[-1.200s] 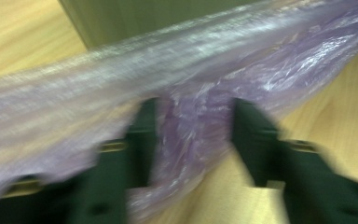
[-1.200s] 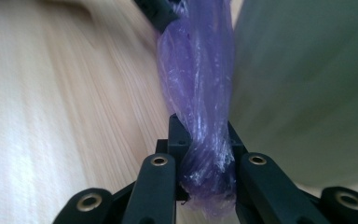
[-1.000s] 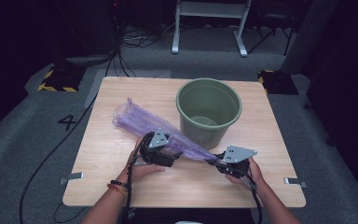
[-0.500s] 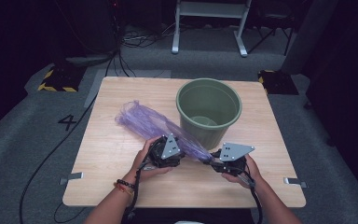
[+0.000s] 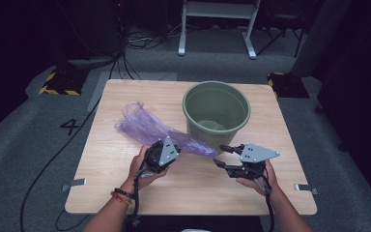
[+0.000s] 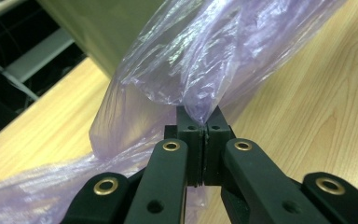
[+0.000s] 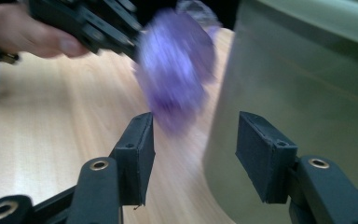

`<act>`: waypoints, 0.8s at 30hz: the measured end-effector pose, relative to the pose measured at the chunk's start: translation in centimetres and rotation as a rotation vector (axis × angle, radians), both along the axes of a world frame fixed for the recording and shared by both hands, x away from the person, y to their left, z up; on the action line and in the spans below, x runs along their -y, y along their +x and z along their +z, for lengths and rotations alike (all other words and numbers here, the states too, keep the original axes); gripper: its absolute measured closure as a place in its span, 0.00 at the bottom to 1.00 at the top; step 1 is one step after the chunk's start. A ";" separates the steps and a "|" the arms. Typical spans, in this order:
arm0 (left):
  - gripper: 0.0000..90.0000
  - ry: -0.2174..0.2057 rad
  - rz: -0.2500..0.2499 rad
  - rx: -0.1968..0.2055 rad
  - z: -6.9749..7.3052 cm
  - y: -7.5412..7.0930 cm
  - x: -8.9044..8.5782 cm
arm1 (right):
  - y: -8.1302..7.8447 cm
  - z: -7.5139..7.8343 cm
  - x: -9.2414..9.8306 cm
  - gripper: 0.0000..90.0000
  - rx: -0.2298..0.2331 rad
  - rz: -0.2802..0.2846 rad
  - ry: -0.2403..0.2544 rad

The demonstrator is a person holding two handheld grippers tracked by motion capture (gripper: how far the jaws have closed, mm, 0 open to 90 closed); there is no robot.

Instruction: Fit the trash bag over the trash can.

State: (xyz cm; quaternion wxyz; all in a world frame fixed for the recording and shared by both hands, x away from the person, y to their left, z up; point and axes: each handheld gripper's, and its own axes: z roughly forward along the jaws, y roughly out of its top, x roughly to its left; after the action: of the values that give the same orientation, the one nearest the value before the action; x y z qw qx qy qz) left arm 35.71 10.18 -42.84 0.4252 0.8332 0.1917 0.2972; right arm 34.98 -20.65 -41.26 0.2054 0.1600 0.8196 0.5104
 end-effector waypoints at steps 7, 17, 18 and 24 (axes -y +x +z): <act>0.99 -0.045 0.065 0.017 1.4 -0.1 -1.6 | 0.1 -0.1 1.3 0.49 -0.011 -0.021 0.001; 0.99 -0.105 0.110 0.029 2.6 0.6 -3.2 | 0.7 -0.8 2.3 0.49 -0.038 -0.038 0.005; 0.99 -0.104 0.118 0.029 2.6 0.9 -3.4 | 0.8 -0.9 2.3 0.49 -0.037 -0.041 0.001; 0.99 -0.152 0.138 0.010 3.2 2.2 -4.6 | 1.3 -1.2 3.0 0.49 -0.053 -0.067 0.004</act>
State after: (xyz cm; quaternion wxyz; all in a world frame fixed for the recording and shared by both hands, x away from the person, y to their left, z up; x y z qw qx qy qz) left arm 37.92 14.74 -39.63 0.4667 0.7818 0.2684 0.3144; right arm 36.32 -23.63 -42.46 0.2000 0.2012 0.8179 0.5006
